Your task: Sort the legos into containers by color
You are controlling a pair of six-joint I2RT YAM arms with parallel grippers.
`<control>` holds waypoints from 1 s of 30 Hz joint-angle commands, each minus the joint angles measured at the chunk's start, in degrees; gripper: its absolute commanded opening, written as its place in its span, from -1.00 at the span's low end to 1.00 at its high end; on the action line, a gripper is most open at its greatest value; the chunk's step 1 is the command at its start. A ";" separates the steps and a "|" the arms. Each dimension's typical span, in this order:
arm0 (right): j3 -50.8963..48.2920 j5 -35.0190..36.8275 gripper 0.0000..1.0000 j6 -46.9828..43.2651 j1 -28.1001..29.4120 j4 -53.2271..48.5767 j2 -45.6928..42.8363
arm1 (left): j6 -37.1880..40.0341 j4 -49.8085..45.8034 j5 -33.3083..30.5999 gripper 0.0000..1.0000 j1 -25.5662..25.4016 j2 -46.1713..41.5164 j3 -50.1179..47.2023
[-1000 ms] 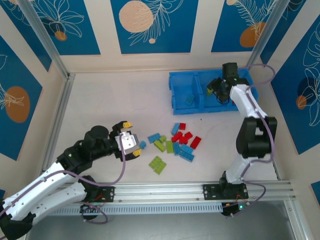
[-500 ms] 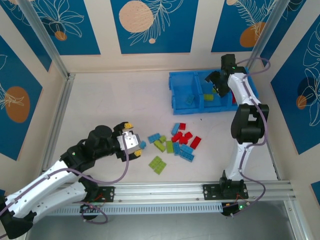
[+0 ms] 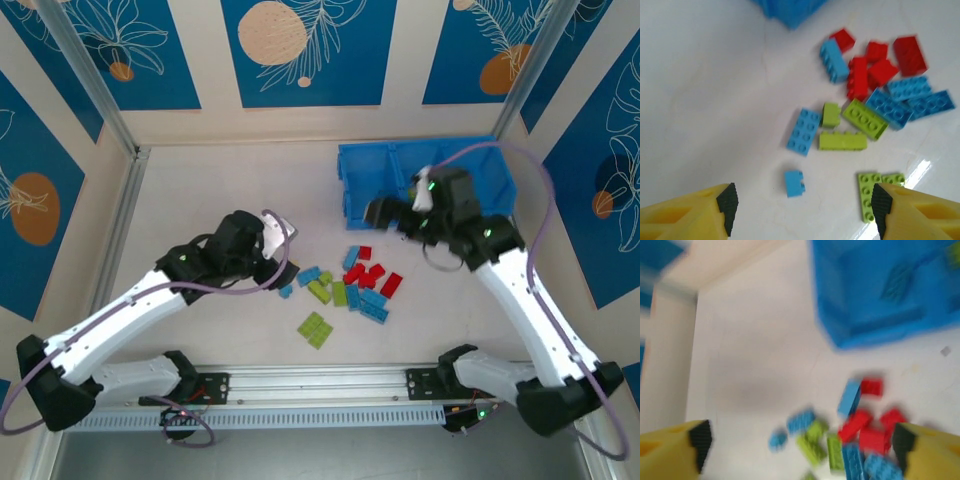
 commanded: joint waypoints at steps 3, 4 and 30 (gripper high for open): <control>-3.37 8.89 0.98 4.97 14.39 -10.55 -0.40 | -4.51 -0.09 2.03 0.44 3.76 6.82 -4.05; -2.96 10.05 0.99 6.55 16.53 -11.48 0.40 | -4.41 1.25 3.90 0.45 4.58 8.63 -4.67; 0.30 18.56 0.99 12.04 14.29 -1.90 11.37 | -2.96 13.54 8.23 -0.77 6.10 28.10 -6.04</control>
